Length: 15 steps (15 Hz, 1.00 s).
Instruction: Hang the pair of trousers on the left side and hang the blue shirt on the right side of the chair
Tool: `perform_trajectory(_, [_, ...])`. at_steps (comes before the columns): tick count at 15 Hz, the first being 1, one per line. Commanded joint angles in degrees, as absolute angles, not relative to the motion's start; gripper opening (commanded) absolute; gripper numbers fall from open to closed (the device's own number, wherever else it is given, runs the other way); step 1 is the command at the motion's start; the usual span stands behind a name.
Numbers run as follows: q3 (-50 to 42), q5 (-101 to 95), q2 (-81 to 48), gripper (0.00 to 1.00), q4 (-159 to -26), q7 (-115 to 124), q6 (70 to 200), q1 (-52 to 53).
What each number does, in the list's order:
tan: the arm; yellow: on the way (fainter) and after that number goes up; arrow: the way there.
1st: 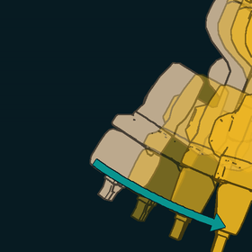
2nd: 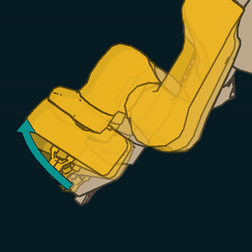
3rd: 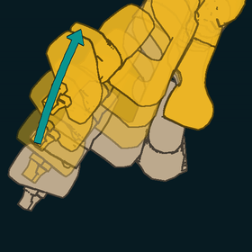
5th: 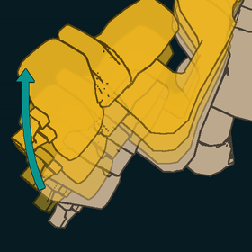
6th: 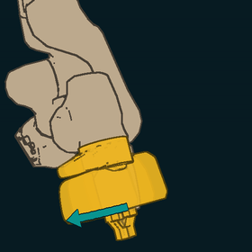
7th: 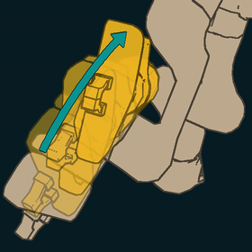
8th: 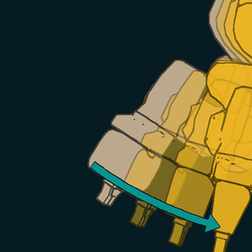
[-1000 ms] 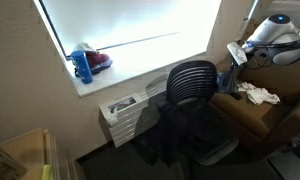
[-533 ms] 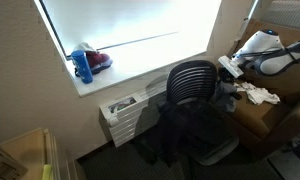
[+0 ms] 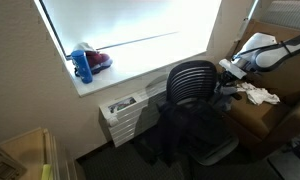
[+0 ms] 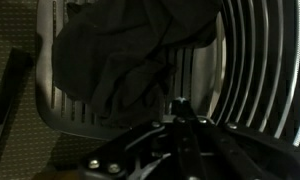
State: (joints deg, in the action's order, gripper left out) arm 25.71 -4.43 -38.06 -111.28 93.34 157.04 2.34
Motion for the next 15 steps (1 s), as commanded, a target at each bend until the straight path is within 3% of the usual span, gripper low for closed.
perform_trajectory(1, [21.3, 2.8, -36.6, 0.01, -111.3, 88.4, 157.1, 7.0])
perform_trajectory(10, [21.2, 2.8, -36.6, 0.01, -111.3, 88.4, 157.1, 7.0])
perform_trajectory(11, [21.2, 2.8, -36.6, 0.26, -111.3, 88.4, 157.1, 7.0])
perform_trajectory(12, [20.9, 4.3, -36.6, 0.27, -111.4, 87.7, 157.3, 7.1])
perform_trajectory(14, [18.6, 7.8, -36.3, 0.40, -111.4, 84.9, 157.7, 9.0])
perform_trajectory(15, [17.9, 9.1, -36.4, 0.11, -111.1, 83.3, 157.8, 9.7])
